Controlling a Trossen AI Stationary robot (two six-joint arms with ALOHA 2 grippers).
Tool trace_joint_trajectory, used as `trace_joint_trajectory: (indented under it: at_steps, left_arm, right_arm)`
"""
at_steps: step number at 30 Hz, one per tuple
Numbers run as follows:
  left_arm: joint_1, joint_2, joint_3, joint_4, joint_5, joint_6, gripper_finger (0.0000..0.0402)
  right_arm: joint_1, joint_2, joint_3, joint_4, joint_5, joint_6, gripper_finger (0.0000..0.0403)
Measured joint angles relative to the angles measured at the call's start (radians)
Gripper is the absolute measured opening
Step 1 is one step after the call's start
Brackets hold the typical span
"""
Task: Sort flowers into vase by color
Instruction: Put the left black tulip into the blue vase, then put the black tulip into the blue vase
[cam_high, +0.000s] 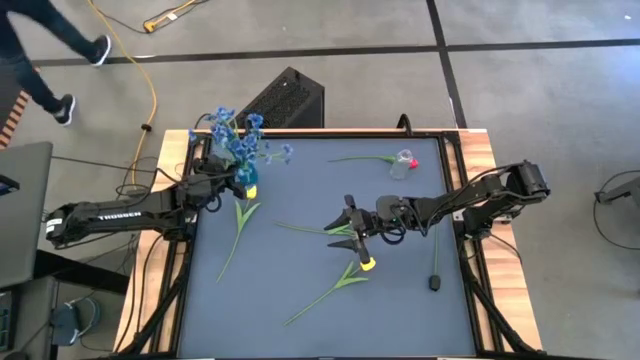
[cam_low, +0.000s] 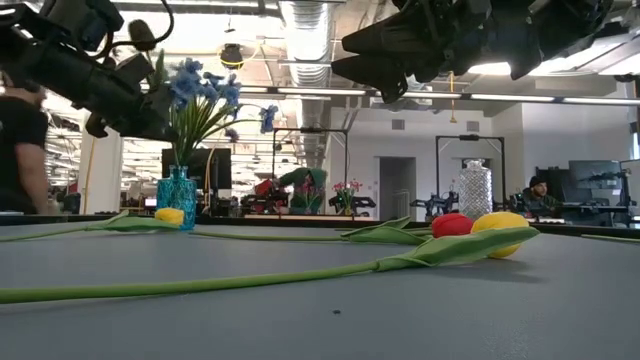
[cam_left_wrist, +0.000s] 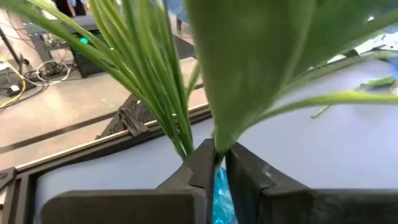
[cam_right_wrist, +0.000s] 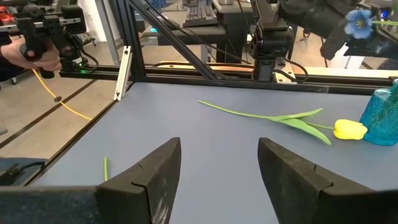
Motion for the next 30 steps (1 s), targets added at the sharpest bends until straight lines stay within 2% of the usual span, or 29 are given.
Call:
trace_joint_trajectory:
  at_steps: [5,13,20,26,30]
  left_arm:
    - [0.001,-0.001,0.0,0.001,0.013,-0.01,0.0078]
    - [0.001,-0.001,0.005,-0.027,0.064,-0.088,0.0128]
    - [0.001,0.0,0.18,-0.394,0.142,-0.236,0.0155]
    - [0.001,0.0,0.359,-0.679,0.344,-0.372,0.0158]
    - [-0.018,0.006,0.426,-0.791,0.465,-0.455,0.0158]
  right_arm:
    - [0.0,-0.021,0.0,-0.04,0.0,0.004,0.024]
    - [-0.007,-0.174,0.001,-0.266,0.0,0.046,0.024]
    - [-0.007,-0.313,0.001,-0.484,0.001,0.102,0.024]
    - [0.0,-0.386,0.001,-0.672,0.001,0.17,0.024]
    - [0.011,-0.394,0.001,-0.824,0.001,0.187,0.024]
